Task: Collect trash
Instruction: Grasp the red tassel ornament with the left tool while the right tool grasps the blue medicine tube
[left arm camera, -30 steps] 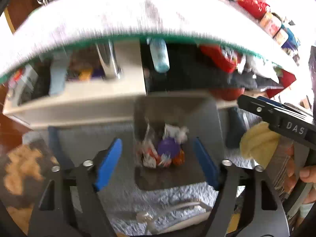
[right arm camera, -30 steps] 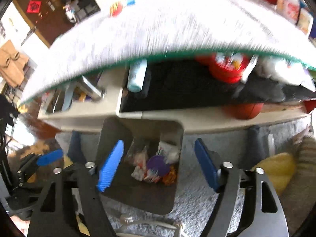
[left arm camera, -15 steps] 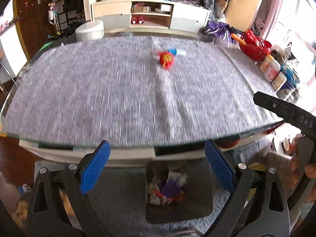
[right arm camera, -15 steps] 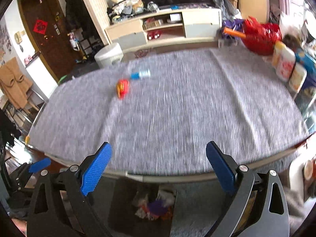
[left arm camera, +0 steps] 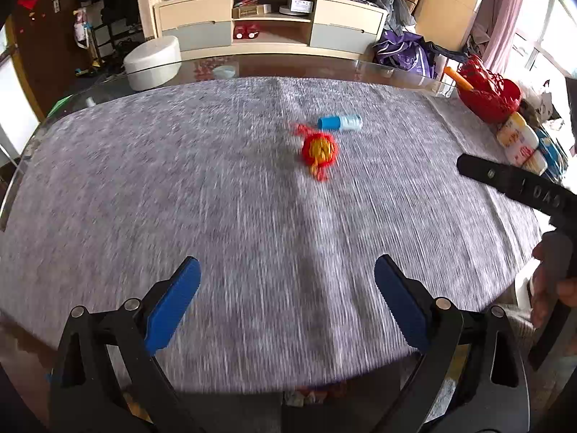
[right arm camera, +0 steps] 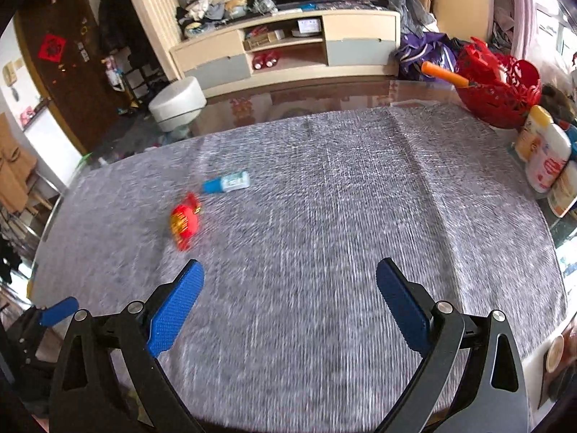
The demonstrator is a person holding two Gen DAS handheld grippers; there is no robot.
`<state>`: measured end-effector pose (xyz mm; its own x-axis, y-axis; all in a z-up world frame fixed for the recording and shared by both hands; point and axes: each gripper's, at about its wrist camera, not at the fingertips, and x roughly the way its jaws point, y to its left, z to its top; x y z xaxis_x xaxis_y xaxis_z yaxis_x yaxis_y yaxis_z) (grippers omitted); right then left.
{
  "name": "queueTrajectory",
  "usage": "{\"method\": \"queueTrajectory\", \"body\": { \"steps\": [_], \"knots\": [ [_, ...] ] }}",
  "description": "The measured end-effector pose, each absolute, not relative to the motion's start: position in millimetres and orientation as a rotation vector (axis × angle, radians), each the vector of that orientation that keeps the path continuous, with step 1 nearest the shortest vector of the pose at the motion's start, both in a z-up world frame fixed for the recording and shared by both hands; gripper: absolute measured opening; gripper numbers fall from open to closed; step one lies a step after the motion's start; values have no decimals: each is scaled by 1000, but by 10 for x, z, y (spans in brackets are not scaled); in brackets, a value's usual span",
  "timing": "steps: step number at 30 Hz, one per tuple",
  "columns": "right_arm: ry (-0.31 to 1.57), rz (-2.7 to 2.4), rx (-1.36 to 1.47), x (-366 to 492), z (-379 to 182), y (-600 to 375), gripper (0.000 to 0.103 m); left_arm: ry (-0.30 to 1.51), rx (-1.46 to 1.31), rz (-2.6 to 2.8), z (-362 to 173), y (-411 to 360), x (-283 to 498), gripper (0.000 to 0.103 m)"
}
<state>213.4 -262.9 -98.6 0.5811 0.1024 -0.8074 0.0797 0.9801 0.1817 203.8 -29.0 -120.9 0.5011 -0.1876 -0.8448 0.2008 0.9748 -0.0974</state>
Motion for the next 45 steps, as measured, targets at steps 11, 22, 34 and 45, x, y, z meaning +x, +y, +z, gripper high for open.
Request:
{"method": "queueTrajectory", "body": {
  "steps": [11,22,34,45],
  "knots": [
    [984,-16,247,2783,-1245,-2772,97,1042,50,-334,-1515,-659,2882,63],
    [994,-19,276,3088,-1361,-2760,97,1036,54,-397,-1703,-845,3281,34],
    [999,99,193,3331,-1460,-2104,95,1016,16,-261,-1529,-273,3316,34],
    [962,83,6,3387,-1564,-1758,59,1032,11,-256,-1566,-173,3424,34]
  ]
}}
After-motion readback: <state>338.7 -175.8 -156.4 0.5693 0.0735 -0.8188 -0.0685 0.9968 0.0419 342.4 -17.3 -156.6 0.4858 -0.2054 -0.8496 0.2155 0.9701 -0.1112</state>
